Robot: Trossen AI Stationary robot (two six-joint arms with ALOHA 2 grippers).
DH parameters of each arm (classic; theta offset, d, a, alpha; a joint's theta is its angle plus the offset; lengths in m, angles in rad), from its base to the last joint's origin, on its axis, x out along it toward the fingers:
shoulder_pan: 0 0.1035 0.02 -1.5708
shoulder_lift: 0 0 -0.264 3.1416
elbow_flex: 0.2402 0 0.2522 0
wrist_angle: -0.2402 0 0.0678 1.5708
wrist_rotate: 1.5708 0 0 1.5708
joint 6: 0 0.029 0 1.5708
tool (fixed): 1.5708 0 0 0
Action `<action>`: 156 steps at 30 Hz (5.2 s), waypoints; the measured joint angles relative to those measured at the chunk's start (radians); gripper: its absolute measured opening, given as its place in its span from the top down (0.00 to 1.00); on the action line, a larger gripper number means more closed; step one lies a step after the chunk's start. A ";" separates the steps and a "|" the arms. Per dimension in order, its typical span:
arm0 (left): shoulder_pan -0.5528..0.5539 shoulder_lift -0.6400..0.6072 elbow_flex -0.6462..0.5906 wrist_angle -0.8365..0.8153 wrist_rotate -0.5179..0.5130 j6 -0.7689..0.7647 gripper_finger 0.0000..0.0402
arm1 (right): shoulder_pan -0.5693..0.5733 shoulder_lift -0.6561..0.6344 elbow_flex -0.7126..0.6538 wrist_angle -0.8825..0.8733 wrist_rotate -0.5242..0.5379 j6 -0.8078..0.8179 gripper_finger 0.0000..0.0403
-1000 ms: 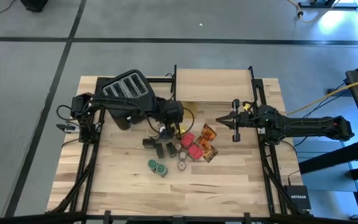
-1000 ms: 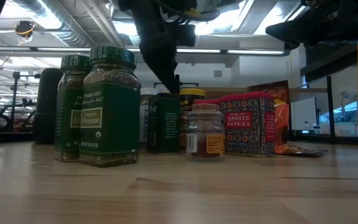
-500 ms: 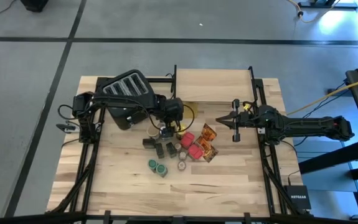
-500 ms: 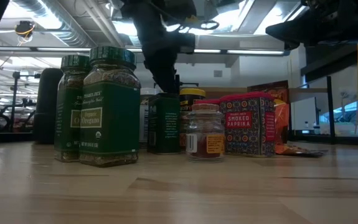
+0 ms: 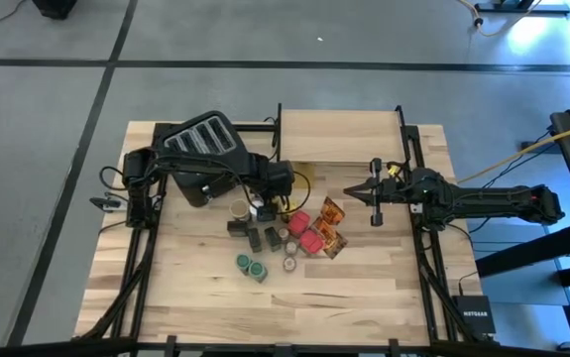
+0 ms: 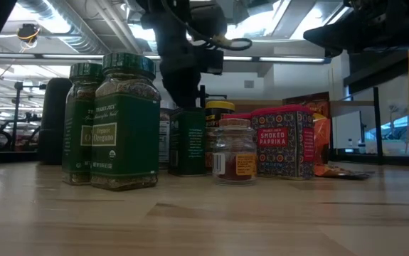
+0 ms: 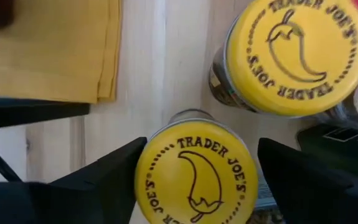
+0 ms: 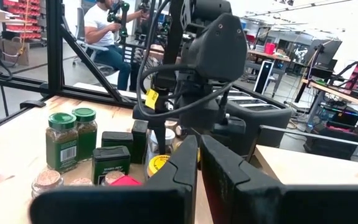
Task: Shelf spices
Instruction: Put the yellow seasoning bottle on the shelf
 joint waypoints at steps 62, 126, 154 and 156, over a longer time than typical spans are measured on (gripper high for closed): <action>0.368 0.200 0.868 -0.304 0.047 0.043 0.44 | 0.000 0.007 0.000 -0.019 0.001 0.008 0.94; 0.228 -0.675 -0.303 0.449 -0.160 0.021 0.28 | -0.108 0.548 0.617 -0.258 0.235 -0.134 0.94; 0.161 -0.987 -0.766 0.943 -0.159 -0.001 0.28 | -0.437 1.061 1.379 -0.727 0.072 0.069 0.16; 0.162 -0.987 -0.766 0.934 -0.159 -0.002 0.28 | -0.442 1.072 1.380 -0.750 0.067 0.048 0.08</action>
